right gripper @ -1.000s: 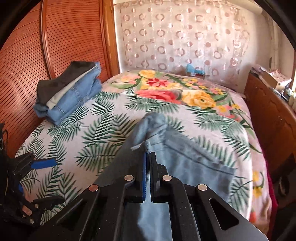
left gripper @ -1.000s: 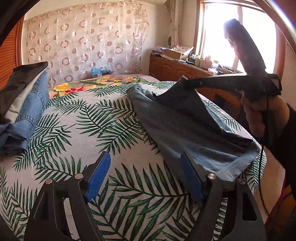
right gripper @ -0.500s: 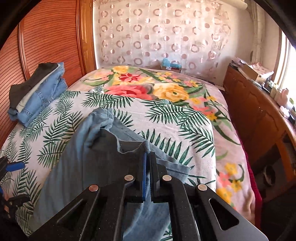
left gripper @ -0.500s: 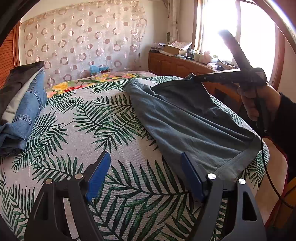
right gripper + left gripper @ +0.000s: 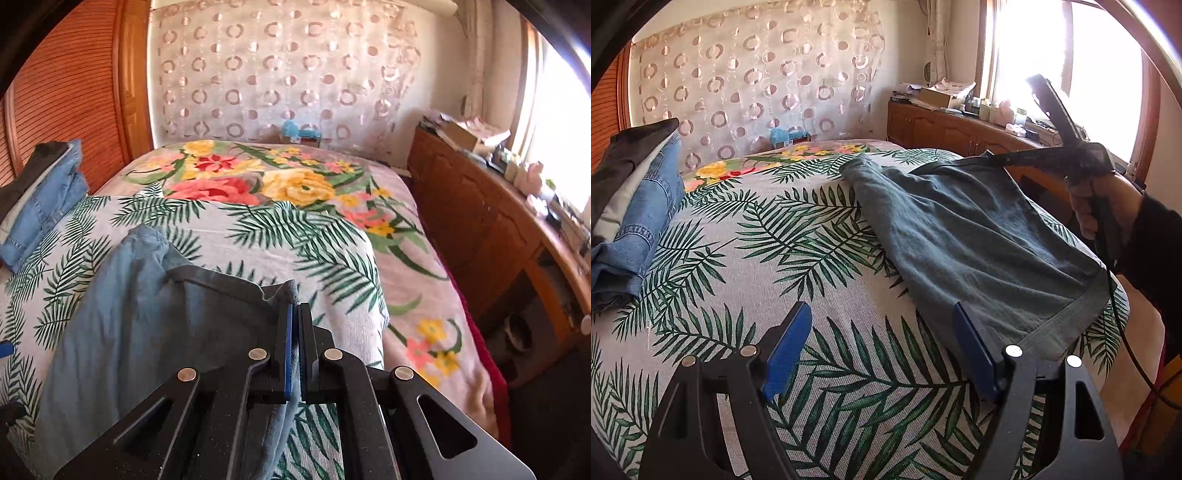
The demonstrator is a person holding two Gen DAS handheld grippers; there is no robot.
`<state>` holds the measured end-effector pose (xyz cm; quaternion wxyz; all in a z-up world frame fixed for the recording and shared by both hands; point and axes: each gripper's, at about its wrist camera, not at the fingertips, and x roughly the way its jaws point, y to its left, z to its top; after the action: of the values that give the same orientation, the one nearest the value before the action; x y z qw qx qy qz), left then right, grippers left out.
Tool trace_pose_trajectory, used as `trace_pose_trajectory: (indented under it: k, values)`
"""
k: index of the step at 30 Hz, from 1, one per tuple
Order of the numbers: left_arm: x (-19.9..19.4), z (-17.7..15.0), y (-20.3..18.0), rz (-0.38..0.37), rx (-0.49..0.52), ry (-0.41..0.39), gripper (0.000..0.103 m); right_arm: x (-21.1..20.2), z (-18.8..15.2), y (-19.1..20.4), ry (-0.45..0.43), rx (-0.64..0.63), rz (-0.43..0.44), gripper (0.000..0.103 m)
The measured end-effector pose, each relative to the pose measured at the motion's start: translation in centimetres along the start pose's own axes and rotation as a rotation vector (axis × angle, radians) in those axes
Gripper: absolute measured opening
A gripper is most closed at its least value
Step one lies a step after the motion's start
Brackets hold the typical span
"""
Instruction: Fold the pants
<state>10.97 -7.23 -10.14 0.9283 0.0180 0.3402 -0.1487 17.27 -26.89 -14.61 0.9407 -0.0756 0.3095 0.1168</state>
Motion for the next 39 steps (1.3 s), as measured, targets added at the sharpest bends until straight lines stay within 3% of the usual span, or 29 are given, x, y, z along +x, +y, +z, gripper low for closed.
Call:
trace_pose_trajectory:
  k: [8, 11, 16, 26, 27, 29, 33, 37, 39]
  values:
    - [0.2, 0.0, 0.0, 0.002, -0.001, 0.008, 0.079, 0.8, 0.5, -0.6, 0.011, 0.039, -0.039, 0.003]
    - [0.2, 0.0, 0.0, 0.002, 0.000, 0.008, 0.079, 0.4, 0.7, -0.9, 0.013, 0.050, -0.035, 0.016]
    - [0.3, -0.1, 0.0, 0.000, -0.002, 0.016, 0.079, 1.4, 0.5, -1.1, 0.044, 0.054, 0.014, 0.027]
    - [0.6, -0.2, 0.1, -0.003, 0.001, 0.041, 0.079, 5.3, 1.7, -1.7, 0.158, 0.057, 0.085, 0.026]
    - [0.6, -0.3, 0.1, -0.003, 0.002, 0.043, 0.079, 5.4, 1.9, -1.8, 0.160, 0.057, 0.088, 0.008]
    - [0.6, -0.3, 0.1, -0.006, 0.003, 0.044, 0.079, 5.1, 2.1, -2.4, 0.148, 0.070, 0.092, 0.007]
    - [0.7, -0.1, 0.2, -0.007, -0.003, 0.047, 0.079, 3.9, 2.2, -3.4, 0.074, 0.104, -0.018, 0.006]
    - [0.8, -0.2, 0.2, -0.010, -0.003, 0.051, 0.079, 4.1, 1.8, -3.7, 0.090, 0.098, -0.027, 0.006]
    - [0.8, -0.1, 0.2, -0.010, -0.003, 0.052, 0.079, 3.8, 1.7, -3.7, 0.091, 0.082, -0.018, 0.013]
